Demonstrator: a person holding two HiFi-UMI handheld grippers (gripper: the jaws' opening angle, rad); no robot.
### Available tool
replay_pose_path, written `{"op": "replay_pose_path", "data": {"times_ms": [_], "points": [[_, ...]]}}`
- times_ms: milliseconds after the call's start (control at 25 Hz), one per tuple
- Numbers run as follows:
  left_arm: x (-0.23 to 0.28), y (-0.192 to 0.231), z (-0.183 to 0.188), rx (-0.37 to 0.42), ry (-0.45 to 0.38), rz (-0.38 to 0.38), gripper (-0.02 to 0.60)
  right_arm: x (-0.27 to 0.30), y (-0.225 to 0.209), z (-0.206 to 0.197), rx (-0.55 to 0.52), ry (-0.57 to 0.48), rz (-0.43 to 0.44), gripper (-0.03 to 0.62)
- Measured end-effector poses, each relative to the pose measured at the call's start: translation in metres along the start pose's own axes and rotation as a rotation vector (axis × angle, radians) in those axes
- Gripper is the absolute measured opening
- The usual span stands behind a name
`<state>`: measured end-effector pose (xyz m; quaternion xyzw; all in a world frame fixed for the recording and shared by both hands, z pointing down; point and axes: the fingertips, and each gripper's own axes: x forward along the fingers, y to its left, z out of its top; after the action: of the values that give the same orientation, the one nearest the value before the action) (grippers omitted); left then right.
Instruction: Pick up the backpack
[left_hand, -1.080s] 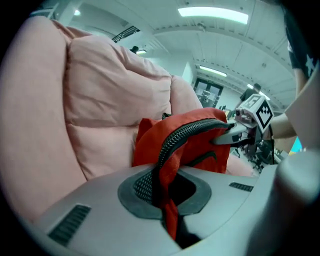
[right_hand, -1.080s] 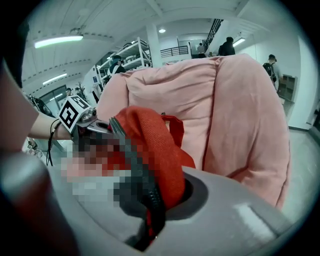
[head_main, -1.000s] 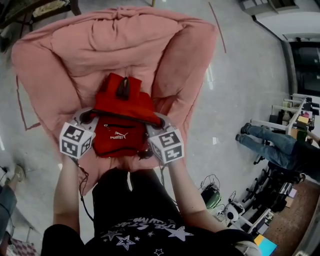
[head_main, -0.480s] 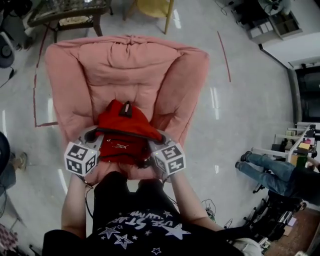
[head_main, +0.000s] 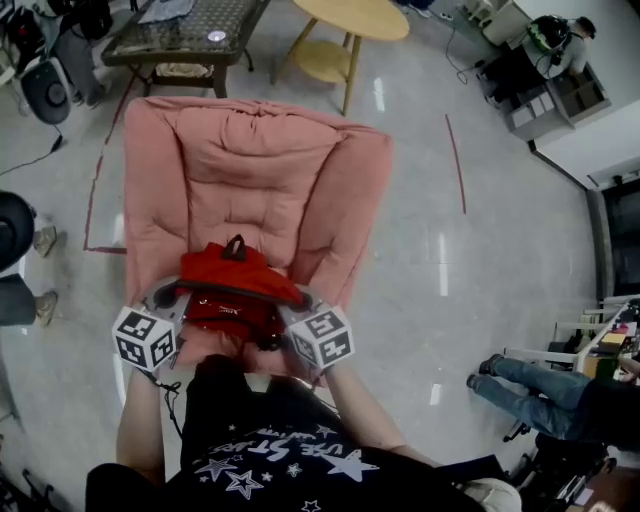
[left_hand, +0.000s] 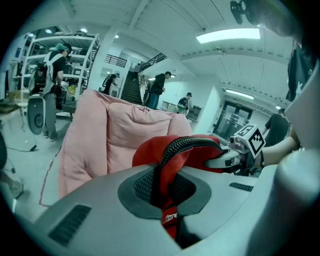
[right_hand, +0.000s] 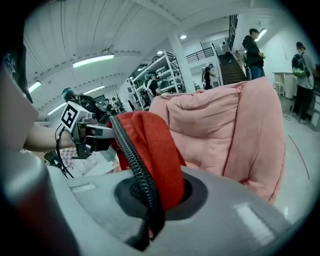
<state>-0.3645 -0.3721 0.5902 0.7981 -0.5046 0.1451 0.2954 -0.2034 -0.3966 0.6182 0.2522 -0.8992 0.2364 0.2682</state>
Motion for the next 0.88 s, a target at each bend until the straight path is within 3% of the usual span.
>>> {"op": "replay_pose_path", "data": {"times_ms": [200,360,520,720,880], "points": [[-0.042,-0.043,-0.014,-0.082,-0.061,0.092,0.017,-0.038,0.028,-0.011,-0.093,0.002,0.101,0.009],[-0.066,-0.08,-0.019,-0.099,-0.1,0.11,0.015,-0.065,0.036,-0.016,-0.11,-0.007,0.151,0.008],[-0.091,-0.113,-0.02,-0.181,-0.21,0.141,0.015,-0.089,0.046,-0.013,-0.137,-0.043,0.205,0.008],[-0.131,-0.154,-0.008,-0.159,-0.321,0.182,0.015,-0.126,0.067,0.005,-0.162,-0.11,0.258,0.008],[-0.164,-0.172,-0.007,-0.189,-0.399,0.198,0.015,-0.144,0.091,0.015,-0.226,-0.139,0.296,0.008]]}}
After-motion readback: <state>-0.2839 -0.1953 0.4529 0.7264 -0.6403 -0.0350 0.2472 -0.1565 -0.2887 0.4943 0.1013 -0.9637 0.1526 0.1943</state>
